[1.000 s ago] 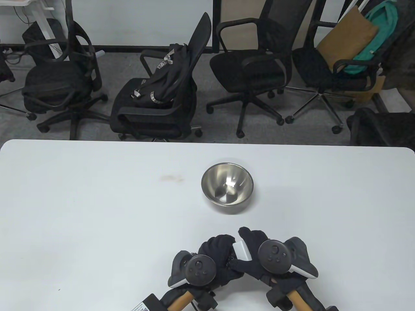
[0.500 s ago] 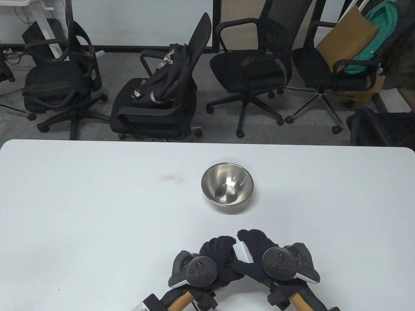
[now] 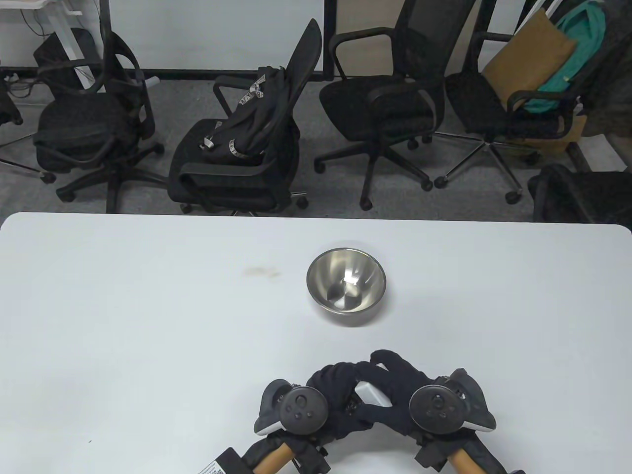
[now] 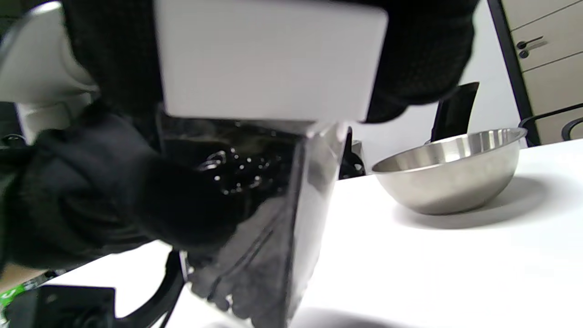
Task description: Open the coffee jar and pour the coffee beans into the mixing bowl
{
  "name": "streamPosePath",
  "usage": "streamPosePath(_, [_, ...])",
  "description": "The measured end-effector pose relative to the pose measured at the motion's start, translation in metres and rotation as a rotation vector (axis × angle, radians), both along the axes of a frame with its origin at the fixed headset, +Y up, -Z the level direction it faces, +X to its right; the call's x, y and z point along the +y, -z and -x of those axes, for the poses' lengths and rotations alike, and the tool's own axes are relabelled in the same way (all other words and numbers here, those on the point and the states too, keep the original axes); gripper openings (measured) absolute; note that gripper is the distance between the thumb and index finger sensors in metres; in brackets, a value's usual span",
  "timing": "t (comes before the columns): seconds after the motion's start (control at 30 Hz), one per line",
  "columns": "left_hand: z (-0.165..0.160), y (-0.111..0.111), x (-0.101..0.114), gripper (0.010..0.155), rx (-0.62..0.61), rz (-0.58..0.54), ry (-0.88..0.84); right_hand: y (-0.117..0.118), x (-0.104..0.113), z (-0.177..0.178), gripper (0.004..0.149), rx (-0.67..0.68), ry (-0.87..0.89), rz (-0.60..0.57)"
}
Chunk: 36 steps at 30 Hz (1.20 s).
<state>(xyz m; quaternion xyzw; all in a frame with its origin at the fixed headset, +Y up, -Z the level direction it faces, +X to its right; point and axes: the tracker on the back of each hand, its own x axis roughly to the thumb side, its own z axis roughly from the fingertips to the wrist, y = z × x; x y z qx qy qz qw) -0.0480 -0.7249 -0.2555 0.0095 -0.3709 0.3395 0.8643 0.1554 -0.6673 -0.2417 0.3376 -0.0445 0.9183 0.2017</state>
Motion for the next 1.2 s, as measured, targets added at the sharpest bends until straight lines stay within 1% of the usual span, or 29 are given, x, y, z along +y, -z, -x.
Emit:
streamPosePath(0.1, [0.003, 0.003, -0.001, 0.090, -0.038, 0.048, 0.014, -0.001, -0.001, 0.002, 0.067, 0.030, -0.025, -0.022])
streamPosePath(0.13, [0.004, 0.004, -0.002, 0.090, -0.044, 0.047, 0.001, -0.002, 0.000, 0.003, 0.066, 0.038, -0.026, -0.023])
streamPosePath(0.23, [0.008, 0.007, -0.005, 0.090, -0.103, 0.098, -0.026, -0.005, 0.000, 0.006, 0.065, 0.084, -0.030, -0.030])
streamPosePath(0.33, [0.008, 0.008, -0.005, 0.090, -0.134, 0.116, -0.030, -0.007, 0.002, 0.009, 0.062, 0.117, -0.045, -0.009])
streamPosePath(0.43, [0.007, 0.008, -0.007, 0.090, -0.125, 0.110, -0.014, -0.007, 0.000, 0.009, 0.061, 0.121, -0.078, 0.007])
streamPosePath(0.47, [0.006, 0.008, -0.008, 0.090, -0.120, 0.112, -0.012, -0.007, 0.000, 0.009, 0.063, 0.120, -0.084, 0.014])
streamPosePath(0.5, [0.006, 0.008, -0.008, 0.091, -0.113, 0.113, -0.013, -0.006, 0.000, 0.007, 0.069, 0.116, -0.088, 0.024])
streamPosePath(0.53, [0.005, 0.007, -0.006, 0.090, -0.098, 0.096, -0.008, -0.006, -0.001, 0.004, 0.081, 0.118, -0.071, 0.047])
streamPosePath(0.57, [0.004, 0.006, -0.005, 0.091, -0.075, 0.075, 0.001, -0.006, -0.001, -0.001, 0.089, 0.095, -0.020, 0.070])
streamPosePath(0.6, [0.004, 0.005, -0.004, 0.091, -0.063, 0.067, 0.003, -0.005, -0.001, -0.005, 0.092, 0.052, 0.039, 0.077])
streamPosePath(0.67, [0.002, 0.002, -0.002, 0.091, -0.031, 0.042, 0.011, -0.004, 0.001, -0.012, 0.092, -0.070, 0.114, 0.076])
streamPosePath(0.73, [0.002, 0.000, -0.001, 0.091, 0.003, 0.024, 0.029, -0.004, 0.004, -0.016, 0.093, -0.162, 0.086, 0.058])
streamPosePath(0.77, [0.001, -0.001, 0.000, 0.091, 0.017, 0.012, 0.032, -0.005, 0.005, -0.017, 0.096, -0.217, 0.023, 0.087])
streamPosePath(0.83, [0.001, -0.002, 0.000, 0.091, 0.040, 0.003, 0.042, -0.004, 0.004, -0.015, 0.098, -0.211, -0.047, 0.136])
streamPosePath(0.87, [0.001, -0.003, 0.000, 0.091, 0.050, 0.000, 0.043, -0.005, 0.002, -0.013, 0.099, -0.224, -0.057, 0.172])
streamPosePath(0.9, [0.000, -0.003, 0.000, 0.091, 0.053, -0.006, 0.041, -0.004, 0.000, -0.009, 0.099, -0.211, -0.057, 0.178])
streamPosePath(0.97, [-0.001, -0.004, 0.000, 0.091, 0.053, -0.011, 0.058, -0.003, -0.002, -0.006, 0.097, -0.204, -0.036, 0.143])
streamPosePath(1.1, [0.001, -0.004, 0.000, 0.091, 0.051, -0.006, 0.042, -0.002, -0.003, -0.006, 0.095, -0.179, -0.001, 0.157])
streamPosePath(1.2, [0.001, -0.004, 0.000, 0.091, 0.044, -0.001, 0.043, -0.002, -0.003, -0.006, 0.093, -0.167, -0.019, 0.145])
